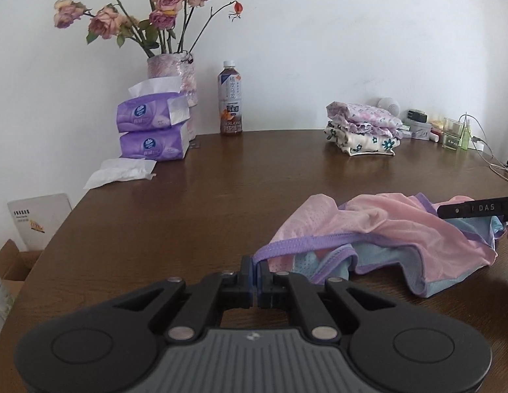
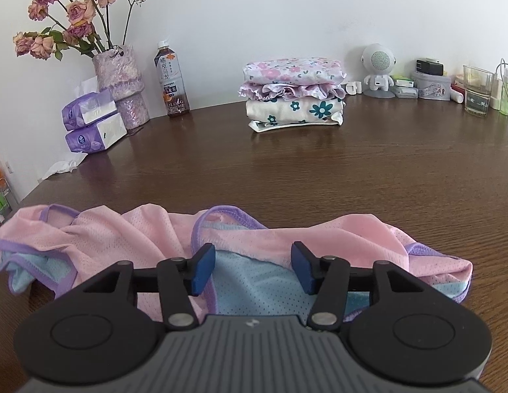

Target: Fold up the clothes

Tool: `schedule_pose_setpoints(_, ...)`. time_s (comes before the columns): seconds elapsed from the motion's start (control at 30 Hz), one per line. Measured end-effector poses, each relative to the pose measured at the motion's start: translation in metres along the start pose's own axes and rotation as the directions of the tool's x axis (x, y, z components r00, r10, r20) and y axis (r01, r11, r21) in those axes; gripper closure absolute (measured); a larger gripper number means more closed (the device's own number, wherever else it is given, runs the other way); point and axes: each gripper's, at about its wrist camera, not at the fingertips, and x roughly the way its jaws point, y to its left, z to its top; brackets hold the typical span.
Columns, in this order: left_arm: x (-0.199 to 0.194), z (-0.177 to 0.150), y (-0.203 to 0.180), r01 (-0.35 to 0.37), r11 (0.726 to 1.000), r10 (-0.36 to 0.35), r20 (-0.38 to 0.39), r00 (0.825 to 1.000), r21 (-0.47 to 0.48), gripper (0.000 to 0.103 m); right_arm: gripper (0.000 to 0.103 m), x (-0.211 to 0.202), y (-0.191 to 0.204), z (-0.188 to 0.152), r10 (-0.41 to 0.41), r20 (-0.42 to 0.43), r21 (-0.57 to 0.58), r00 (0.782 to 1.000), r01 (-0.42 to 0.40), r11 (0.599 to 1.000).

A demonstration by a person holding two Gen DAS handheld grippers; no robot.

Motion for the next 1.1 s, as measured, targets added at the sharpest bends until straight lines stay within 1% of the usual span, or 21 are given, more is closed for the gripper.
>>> schedule_pose_setpoints(0.27,0.002,-0.006,0.003,-0.016,1.0,0.016,-0.03,0.999,-0.009,0.102,0.05,0.0,-0.004,-0.001,0.016,0.004,0.024,1.0,-0.016,1.0)
schedule_pose_setpoints(0.37,-0.004,-0.006,0.005,-0.012,0.999,0.012,-0.012,1.0,-0.039,0.101,0.049,0.0,-0.005,-0.001,0.018,0.004,0.024,1.0,-0.018,1.0)
schedule_pose_setpoints(0.43,-0.009,-0.006,0.006,-0.01,0.998,0.01,0.0,1.0,-0.059,0.094,0.048,0.0,-0.004,-0.001,0.018,0.003,0.023,1.0,-0.018,1.0)
schedule_pose_setpoints(0.5,-0.013,-0.005,0.008,-0.007,0.997,0.007,0.012,1.0,-0.08,0.089,0.047,-0.001,-0.004,-0.001,0.02,0.003,0.023,1.0,-0.021,1.0)
schedule_pose_setpoints(0.53,-0.015,-0.005,0.008,-0.005,0.996,0.007,0.018,1.0,-0.09,0.081,0.046,0.0,-0.004,-0.001,0.021,0.003,0.024,1.0,-0.021,0.999)
schedule_pose_setpoints(0.57,-0.017,-0.005,0.009,-0.003,0.995,0.006,0.024,1.0,-0.1,0.07,0.046,0.0,-0.004,-0.001,0.021,0.003,0.024,1.0,-0.021,0.999)
schedule_pose_setpoints(0.6,-0.019,-0.005,0.01,-0.001,0.994,0.005,0.031,1.0,-0.11,0.064,0.046,0.0,-0.004,-0.001,0.021,0.004,0.024,1.0,-0.021,0.999)
schedule_pose_setpoints(0.63,-0.022,-0.003,0.009,0.001,0.994,0.005,0.047,0.999,-0.112,0.05,0.046,0.0,-0.004,-0.001,0.021,0.004,0.025,1.0,-0.021,0.999)
schedule_pose_setpoints(0.67,-0.025,-0.001,0.007,0.007,0.993,0.001,0.063,0.998,-0.114,0.04,0.045,0.0,-0.003,-0.001,0.021,0.004,0.024,1.0,-0.021,0.999)
schedule_pose_setpoints(0.73,-0.024,0.003,0.0,0.043,0.993,-0.035,0.078,0.996,-0.11,0.036,0.044,-0.001,-0.003,-0.001,0.022,0.006,0.024,1.0,-0.022,0.999)
schedule_pose_setpoints(0.77,-0.023,0.005,-0.003,0.062,0.992,-0.053,0.085,0.995,-0.108,0.03,0.043,-0.001,-0.003,-0.001,0.022,0.006,0.024,1.0,-0.022,0.999)
schedule_pose_setpoints(0.83,-0.022,0.01,-0.01,0.099,0.99,-0.089,0.1,0.991,-0.103,0.022,0.041,-0.002,-0.002,-0.002,0.022,0.011,0.022,1.0,-0.022,1.0)
schedule_pose_setpoints(0.87,-0.019,0.012,-0.016,0.113,0.989,-0.103,0.101,0.99,-0.096,0.021,0.041,-0.002,-0.002,-0.002,0.02,0.015,0.02,1.0,-0.02,1.0)
schedule_pose_setpoints(0.93,-0.012,0.018,-0.028,0.14,0.987,-0.132,0.101,0.986,-0.08,0.02,0.041,-0.004,-0.002,-0.002,0.018,0.024,0.021,1.0,-0.019,1.0)
schedule_pose_setpoints(1.03,-0.001,0.025,-0.046,0.18,0.982,-0.174,0.101,0.98,-0.056,0.02,0.037,-0.006,-0.004,-0.003,0.02,0.034,0.031,0.999,-0.021,0.999)
schedule_pose_setpoints(1.1,0.007,0.029,-0.055,0.177,0.983,-0.172,0.093,0.981,-0.052,0.02,0.037,-0.007,-0.006,-0.003,0.024,0.038,0.04,0.999,-0.026,0.999)
